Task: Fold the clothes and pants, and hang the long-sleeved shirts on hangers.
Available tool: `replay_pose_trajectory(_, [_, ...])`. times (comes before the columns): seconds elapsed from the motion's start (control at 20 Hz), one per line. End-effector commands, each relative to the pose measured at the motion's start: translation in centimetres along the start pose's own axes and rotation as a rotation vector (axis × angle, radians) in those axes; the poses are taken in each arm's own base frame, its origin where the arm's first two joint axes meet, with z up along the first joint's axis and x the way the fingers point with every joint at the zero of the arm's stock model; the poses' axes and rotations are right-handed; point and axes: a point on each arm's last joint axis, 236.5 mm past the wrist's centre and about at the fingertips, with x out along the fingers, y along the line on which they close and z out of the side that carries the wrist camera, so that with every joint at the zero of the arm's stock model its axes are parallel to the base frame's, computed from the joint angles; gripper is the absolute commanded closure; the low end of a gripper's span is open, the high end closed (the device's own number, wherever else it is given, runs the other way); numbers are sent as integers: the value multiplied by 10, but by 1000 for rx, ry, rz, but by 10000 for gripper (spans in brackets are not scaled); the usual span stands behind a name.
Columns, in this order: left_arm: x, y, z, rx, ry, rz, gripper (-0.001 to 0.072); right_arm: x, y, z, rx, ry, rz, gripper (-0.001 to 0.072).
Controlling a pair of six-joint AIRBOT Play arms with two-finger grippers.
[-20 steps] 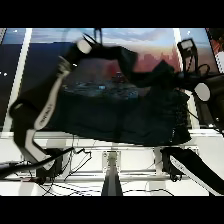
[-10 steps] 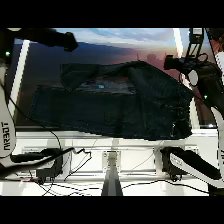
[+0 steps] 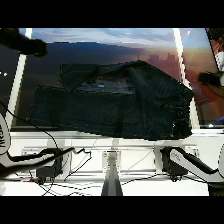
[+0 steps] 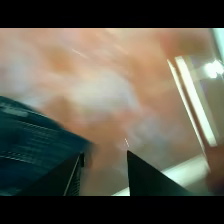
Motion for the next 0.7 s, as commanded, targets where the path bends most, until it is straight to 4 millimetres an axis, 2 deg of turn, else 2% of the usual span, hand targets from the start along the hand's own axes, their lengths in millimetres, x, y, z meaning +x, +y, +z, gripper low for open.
replay_pose_trajectory(0.0, [39,27,-57,-194,130,-104,345,10,-54,-46,135,128,22,394])
replay_pose_trajectory(0.1, [75,19,-96,-324,186,-241,328,16,-61,-56,252,146,76,391])
replay_pose_trajectory(0.2, [105,5,-110,-478,149,-357,131,23,-62,-62,320,162,106,366])
replay_pose_trajectory(0.4, [151,-43,-120,-612,134,-561,132,33,-49,-64,355,185,154,366])
replay_pose_trajectory(0.55, [188,-63,-114,-647,131,-581,134,33,-46,-64,364,186,164,366])
replay_pose_trajectory(0.65, [208,-78,-118,-639,156,-571,135,33,-46,-65,364,191,166,367])
